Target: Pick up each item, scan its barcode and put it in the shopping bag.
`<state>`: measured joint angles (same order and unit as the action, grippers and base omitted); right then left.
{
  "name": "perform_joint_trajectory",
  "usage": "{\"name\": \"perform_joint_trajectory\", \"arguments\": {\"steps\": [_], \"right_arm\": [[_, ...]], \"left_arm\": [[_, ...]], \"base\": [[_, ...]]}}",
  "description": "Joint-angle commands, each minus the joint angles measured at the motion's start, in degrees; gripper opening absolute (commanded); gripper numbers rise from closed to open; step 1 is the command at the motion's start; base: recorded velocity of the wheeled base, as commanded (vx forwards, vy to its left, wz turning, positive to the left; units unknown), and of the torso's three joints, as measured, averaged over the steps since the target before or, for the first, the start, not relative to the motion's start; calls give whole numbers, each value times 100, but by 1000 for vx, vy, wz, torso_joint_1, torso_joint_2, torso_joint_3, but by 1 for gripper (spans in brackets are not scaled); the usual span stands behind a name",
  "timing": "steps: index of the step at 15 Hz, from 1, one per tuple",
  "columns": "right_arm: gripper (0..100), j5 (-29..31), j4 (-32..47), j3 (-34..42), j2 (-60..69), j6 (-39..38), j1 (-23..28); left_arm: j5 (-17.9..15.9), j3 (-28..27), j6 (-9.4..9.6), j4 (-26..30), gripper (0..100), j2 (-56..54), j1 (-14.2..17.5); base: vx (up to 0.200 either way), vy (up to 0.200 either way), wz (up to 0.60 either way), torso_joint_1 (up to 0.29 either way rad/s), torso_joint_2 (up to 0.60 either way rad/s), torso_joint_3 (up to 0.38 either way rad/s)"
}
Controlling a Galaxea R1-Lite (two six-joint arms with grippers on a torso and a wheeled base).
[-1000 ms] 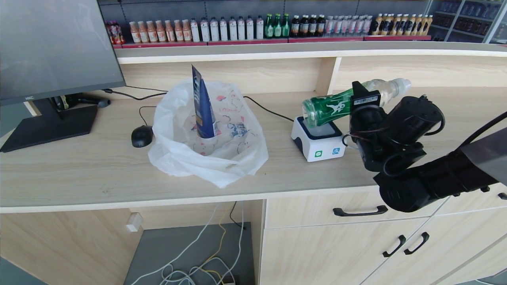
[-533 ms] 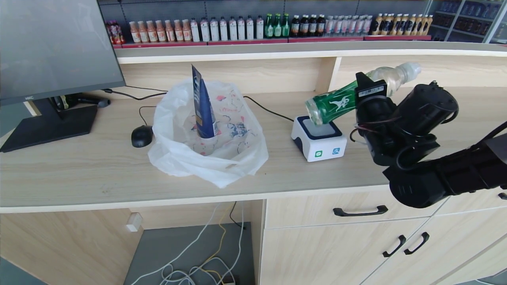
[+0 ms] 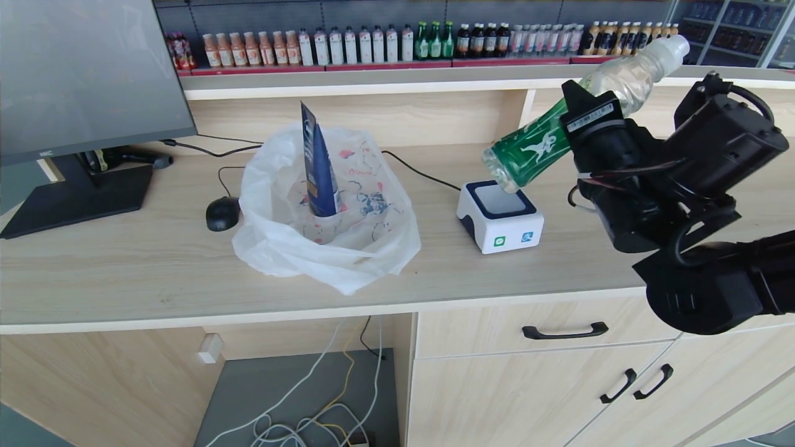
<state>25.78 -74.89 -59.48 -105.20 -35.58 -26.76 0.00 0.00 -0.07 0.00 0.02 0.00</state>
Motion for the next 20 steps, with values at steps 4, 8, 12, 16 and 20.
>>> {"name": "perform_joint_trajectory", "arguments": {"steps": [4, 8, 12, 16, 20], "right_arm": [[0, -302, -52, 59, 483, 1528, -14], [0, -812, -351, 349, 668, 2407, -172], [0, -1638, -773, 683, 747, 3391, -163], [0, -2403, -1511, 1281, 598, 3848, 118], [0, -2411, -1511, 1123, 580, 3831, 241]], "left_arm": [[0, 0, -10, 0, 100, -2, -9], [0, 0, -10, 0, 100, -2, 0], [0, 0, -1, 0, 100, -2, -9], [0, 0, -28, 0, 100, -2, 0], [0, 0, -28, 0, 100, -2, 0]], "base": [[0, 0, 0, 0, 0, 0], [0, 0, 0, 0, 0, 0], [0, 0, 0, 0, 0, 0], [0, 0, 0, 0, 0, 0], [0, 200, 0, 4, 0, 1]]}}
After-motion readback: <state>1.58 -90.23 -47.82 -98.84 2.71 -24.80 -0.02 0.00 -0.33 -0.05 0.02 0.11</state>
